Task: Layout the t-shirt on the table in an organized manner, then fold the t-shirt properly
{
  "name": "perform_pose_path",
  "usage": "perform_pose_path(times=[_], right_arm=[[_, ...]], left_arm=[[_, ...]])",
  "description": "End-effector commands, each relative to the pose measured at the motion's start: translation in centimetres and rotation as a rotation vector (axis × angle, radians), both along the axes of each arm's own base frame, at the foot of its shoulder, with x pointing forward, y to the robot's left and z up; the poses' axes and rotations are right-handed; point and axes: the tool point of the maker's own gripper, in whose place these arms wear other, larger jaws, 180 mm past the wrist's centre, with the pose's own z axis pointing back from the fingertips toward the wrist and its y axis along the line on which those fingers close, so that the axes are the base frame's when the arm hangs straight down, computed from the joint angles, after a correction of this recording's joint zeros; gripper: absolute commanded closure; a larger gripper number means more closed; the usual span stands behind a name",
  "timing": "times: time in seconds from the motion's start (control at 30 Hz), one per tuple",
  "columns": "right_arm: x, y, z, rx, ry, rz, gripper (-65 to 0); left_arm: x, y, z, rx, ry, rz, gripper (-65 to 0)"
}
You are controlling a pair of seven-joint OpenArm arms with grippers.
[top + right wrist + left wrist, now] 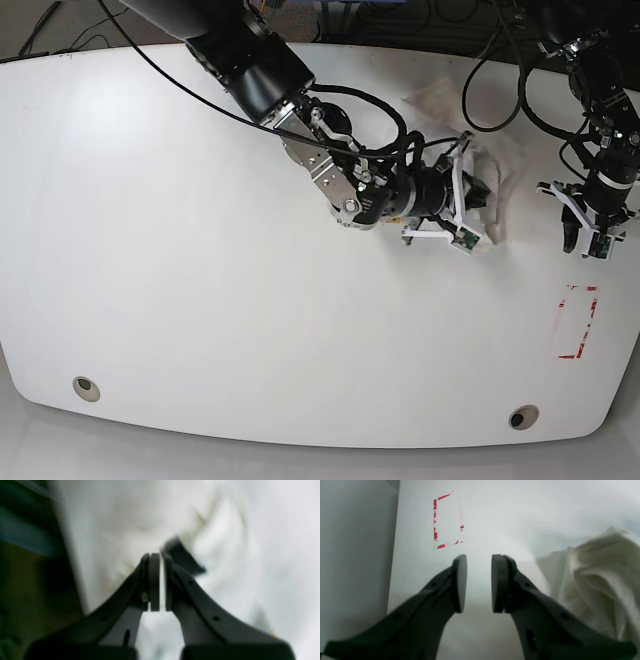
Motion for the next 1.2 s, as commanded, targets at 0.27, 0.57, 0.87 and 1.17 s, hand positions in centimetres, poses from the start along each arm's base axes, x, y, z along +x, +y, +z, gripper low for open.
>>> perform_pose_path(times=[0.27, 0.57, 0.87, 1.17], right_arm=[[4.7, 0.2, 5.3, 0.076, -0.066, -0.084, -2.0], [6.7, -5.5, 1.4, -0.052, -0.069, -0.16, -2.0], [7.6, -10.3, -1.3, -0.152, -0.068, -0.203, -2.0], [6.8, -12.0, -3.3, -0.192, -0.038, -0.214, -1.9]], left_arm=[[1.2, -1.5, 3.3, 0.024, -0.102, -0.054, -14.7], [1.7, -9.6, 3.0, -0.053, -0.11, -0.269, -14.7], [0.1, -14.7, 0.7, -0.144, -0.047, -0.406, -14.7], [-3.4, -17.8, -2.9, -0.238, 0.056, -0.428, -14.7]])
